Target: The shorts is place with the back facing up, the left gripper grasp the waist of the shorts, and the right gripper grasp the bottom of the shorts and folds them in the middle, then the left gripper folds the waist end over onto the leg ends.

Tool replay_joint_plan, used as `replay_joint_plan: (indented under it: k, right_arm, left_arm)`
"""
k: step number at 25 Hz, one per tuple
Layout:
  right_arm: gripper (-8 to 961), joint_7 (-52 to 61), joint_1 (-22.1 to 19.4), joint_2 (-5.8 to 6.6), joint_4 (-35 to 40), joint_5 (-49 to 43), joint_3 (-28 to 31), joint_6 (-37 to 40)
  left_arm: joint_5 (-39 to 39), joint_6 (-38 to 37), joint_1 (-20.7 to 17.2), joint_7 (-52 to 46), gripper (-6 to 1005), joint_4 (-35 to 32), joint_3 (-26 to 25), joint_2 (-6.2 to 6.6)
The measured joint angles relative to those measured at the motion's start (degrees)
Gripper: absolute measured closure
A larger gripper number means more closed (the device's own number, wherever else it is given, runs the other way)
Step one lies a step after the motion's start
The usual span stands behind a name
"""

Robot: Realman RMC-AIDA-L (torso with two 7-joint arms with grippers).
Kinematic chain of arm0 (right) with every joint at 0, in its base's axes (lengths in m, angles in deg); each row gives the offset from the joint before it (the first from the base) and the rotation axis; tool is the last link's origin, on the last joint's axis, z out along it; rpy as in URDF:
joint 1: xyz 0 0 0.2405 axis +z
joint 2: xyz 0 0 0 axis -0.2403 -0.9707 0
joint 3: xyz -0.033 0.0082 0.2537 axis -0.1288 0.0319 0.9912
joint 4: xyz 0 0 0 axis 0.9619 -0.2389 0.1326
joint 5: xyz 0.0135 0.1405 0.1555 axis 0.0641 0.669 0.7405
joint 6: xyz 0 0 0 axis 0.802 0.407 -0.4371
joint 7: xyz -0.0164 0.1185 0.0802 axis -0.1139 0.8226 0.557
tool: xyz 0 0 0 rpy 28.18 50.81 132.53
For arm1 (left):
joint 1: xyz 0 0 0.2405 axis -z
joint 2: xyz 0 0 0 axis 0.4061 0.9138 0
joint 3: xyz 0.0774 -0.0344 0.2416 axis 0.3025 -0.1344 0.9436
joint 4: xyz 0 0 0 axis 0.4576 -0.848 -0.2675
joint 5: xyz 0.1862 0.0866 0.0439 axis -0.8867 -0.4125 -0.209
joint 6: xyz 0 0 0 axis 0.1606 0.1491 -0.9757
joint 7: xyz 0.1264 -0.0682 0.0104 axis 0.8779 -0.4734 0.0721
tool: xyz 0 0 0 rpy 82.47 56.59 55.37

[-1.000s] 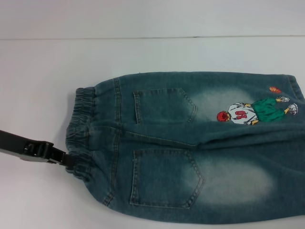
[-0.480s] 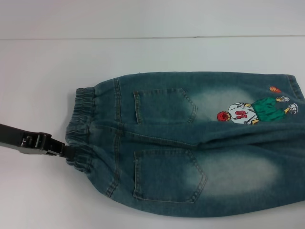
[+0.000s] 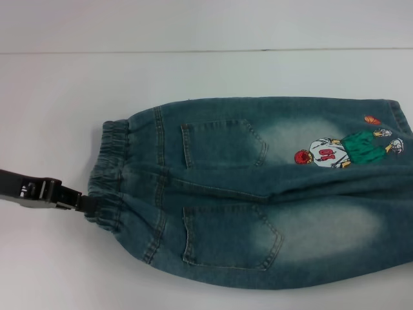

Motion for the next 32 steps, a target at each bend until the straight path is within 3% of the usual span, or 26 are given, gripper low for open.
replay_joint_plan:
  k: [24,32]
  right_arm:
    - [943,-0.3,-0.9,-0.5,0.9,1.9,-0.8,2.3]
    - [943,0.1,-1.8,-0.74,0.8,5.5,-3.5,2.4]
  left_arm:
    - [2.1,-7.2,-4.5,5.4,945,-2.1,-2.4,0.07]
    - [2.1,-7.8,-5.0,5.8,945,-2.4,-2.8,-0.03]
